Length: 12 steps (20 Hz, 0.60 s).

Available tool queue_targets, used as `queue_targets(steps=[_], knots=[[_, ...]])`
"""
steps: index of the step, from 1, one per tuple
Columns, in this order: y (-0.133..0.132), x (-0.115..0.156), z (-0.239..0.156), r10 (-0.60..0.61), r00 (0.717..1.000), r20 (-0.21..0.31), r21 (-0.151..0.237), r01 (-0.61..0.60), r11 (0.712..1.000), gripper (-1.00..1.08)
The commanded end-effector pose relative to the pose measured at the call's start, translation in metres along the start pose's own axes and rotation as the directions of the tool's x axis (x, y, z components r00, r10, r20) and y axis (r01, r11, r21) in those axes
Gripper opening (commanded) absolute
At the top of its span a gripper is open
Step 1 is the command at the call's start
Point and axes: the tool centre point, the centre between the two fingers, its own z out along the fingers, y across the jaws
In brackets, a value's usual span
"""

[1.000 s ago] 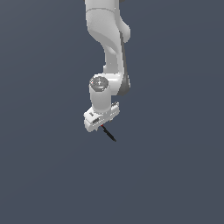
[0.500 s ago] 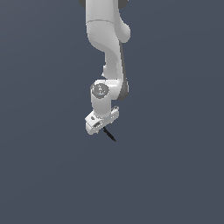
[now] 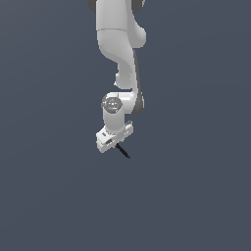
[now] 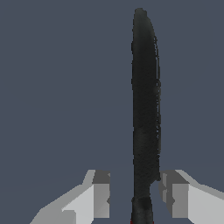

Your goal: Pick up the object and move it to a goal position.

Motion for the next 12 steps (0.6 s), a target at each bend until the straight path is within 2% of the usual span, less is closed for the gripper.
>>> queue_targets(steps=[1, 12], knots=[[0.0006, 0.0000, 0.0016, 0.001, 1.000, 0.000, 0.000, -0.001, 1.000, -1.00], [0.0006, 0.0043, -0.0062, -0.002, 1.000, -0.001, 0.000, 0.002, 1.000, -1.00]])
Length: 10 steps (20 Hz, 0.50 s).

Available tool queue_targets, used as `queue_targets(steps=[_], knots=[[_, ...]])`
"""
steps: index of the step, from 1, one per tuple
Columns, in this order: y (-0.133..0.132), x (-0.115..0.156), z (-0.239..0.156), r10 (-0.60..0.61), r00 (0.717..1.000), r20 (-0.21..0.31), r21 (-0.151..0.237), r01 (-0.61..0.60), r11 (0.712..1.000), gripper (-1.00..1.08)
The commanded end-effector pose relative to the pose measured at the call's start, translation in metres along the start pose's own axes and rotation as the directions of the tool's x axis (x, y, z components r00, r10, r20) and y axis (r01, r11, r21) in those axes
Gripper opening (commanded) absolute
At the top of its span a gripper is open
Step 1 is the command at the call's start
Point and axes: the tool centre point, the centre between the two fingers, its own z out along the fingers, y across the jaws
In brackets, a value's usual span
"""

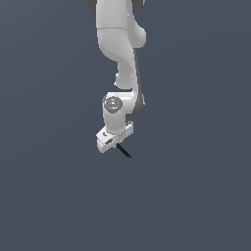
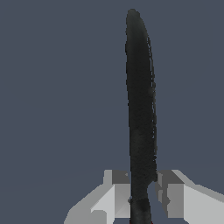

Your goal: Pick up the object and move it to a goal position.

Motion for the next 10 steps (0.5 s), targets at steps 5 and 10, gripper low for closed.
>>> queue_targets(steps=[5, 10], knots=[[0.006, 0.010, -0.022, 0.000, 1.000, -0.001, -0.001, 0.000, 1.000, -1.00], [0.013, 0.024, -0.052, 0.000, 1.000, -0.001, -0.001, 0.000, 1.000, -1.00]])
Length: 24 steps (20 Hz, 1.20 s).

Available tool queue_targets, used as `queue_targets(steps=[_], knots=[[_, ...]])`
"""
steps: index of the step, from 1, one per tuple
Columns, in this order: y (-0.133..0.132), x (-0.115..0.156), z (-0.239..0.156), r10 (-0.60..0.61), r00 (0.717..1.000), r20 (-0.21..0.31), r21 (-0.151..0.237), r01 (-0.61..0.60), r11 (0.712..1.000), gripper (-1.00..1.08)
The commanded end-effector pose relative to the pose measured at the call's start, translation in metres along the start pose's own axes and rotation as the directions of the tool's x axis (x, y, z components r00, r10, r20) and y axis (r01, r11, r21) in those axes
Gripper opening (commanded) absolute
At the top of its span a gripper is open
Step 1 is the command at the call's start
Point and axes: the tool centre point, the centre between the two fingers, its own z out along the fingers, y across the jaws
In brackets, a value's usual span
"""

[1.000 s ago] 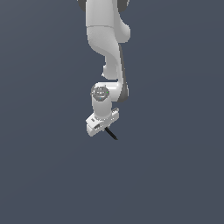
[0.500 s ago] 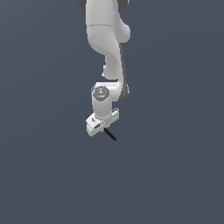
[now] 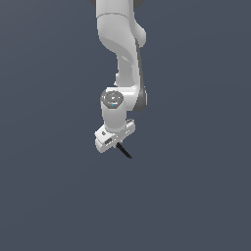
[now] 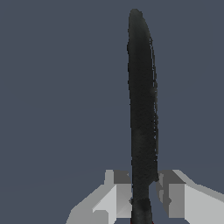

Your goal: Pick up the object and move it to a goal position.

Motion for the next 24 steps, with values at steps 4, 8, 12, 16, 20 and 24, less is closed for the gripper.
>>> queue_targets(steps=[4, 8, 12, 16, 20, 24], knots=[[0.011, 0.020, -0.042, 0.000, 1.000, -0.001, 0.000, 0.000, 1.000, -1.00], [0.020, 0.037, -0.078, 0.000, 1.000, -0.001, 0.000, 0.000, 1.000, -1.00], [0.030, 0.054, -0.114, 0.001, 1.000, -0.001, 0.000, -0.001, 1.000, -1.00], [0.039, 0.070, -0.146, 0.001, 1.000, -0.001, 0.000, -0.001, 1.000, -1.00], [0.047, 0.083, -0.174, 0.002, 1.000, -0.001, 0.000, -0.002, 1.000, -1.00], [0.054, 0.096, -0.199, 0.002, 1.000, -0.001, 0.000, -0.002, 1.000, -1.00]])
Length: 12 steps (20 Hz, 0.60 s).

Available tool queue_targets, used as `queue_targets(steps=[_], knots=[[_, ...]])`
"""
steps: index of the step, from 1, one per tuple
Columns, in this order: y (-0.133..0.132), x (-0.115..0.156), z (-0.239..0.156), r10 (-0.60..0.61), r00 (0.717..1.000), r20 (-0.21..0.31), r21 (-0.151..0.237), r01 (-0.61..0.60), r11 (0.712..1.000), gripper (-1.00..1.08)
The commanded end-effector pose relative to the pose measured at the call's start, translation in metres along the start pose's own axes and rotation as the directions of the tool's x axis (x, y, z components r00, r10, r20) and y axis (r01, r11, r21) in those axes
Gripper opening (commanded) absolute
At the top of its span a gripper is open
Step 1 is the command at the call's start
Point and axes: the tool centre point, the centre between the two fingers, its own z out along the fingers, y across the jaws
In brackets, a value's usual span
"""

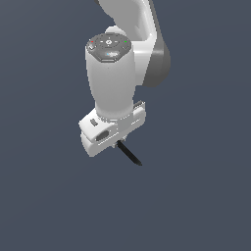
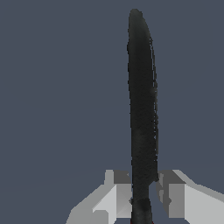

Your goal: Pick up the object and move it to a goal position.

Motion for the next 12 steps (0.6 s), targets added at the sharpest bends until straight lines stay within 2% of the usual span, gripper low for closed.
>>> queue_targets(steps=[1, 12], knots=[[0.004, 0.007, -0.015, 0.000, 1.000, 0.001, 0.000, 0.000, 1.000, -1.00], [0.020, 0.033, -0.063, 0.001, 1.000, 0.001, 0.000, -0.001, 1.000, -1.00]])
